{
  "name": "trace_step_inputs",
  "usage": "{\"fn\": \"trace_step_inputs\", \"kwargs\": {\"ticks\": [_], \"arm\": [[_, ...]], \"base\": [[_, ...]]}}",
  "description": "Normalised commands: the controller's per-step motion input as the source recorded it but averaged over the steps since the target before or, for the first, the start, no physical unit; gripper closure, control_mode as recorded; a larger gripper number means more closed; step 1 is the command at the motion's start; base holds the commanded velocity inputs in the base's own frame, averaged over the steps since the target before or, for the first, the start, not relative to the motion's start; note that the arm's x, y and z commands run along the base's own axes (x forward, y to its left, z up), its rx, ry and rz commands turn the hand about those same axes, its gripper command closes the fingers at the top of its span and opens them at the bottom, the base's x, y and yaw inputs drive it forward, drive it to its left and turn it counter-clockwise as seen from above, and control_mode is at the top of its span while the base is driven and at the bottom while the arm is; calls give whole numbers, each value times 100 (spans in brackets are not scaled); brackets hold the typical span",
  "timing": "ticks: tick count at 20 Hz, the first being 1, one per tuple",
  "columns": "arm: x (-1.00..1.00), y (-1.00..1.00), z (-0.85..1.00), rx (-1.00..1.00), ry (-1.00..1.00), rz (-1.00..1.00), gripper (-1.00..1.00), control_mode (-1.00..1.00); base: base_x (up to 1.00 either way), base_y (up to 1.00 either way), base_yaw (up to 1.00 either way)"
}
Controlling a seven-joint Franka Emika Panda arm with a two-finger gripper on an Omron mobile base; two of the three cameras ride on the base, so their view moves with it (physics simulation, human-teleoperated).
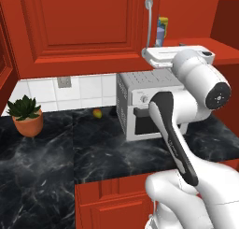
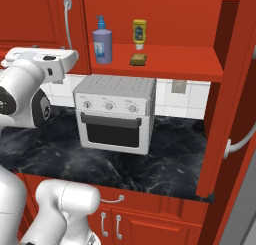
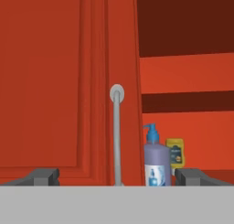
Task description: Pick the soap dispenser and sponge from the cabinet and place them on the counter.
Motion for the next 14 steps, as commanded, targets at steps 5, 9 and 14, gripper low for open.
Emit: {"fn": "trace_step_inputs", "kwargs": {"ticks": [5, 9, 14], "arm": [[26, 0, -6, 0, 0, 0, -100, -100], [25, 1, -8, 0, 0, 0, -100, -100], [27, 3, -8, 0, 0, 0, -100, -100]], "base": [[0, 0, 0], [0, 0, 0], [0, 0, 0]]}}
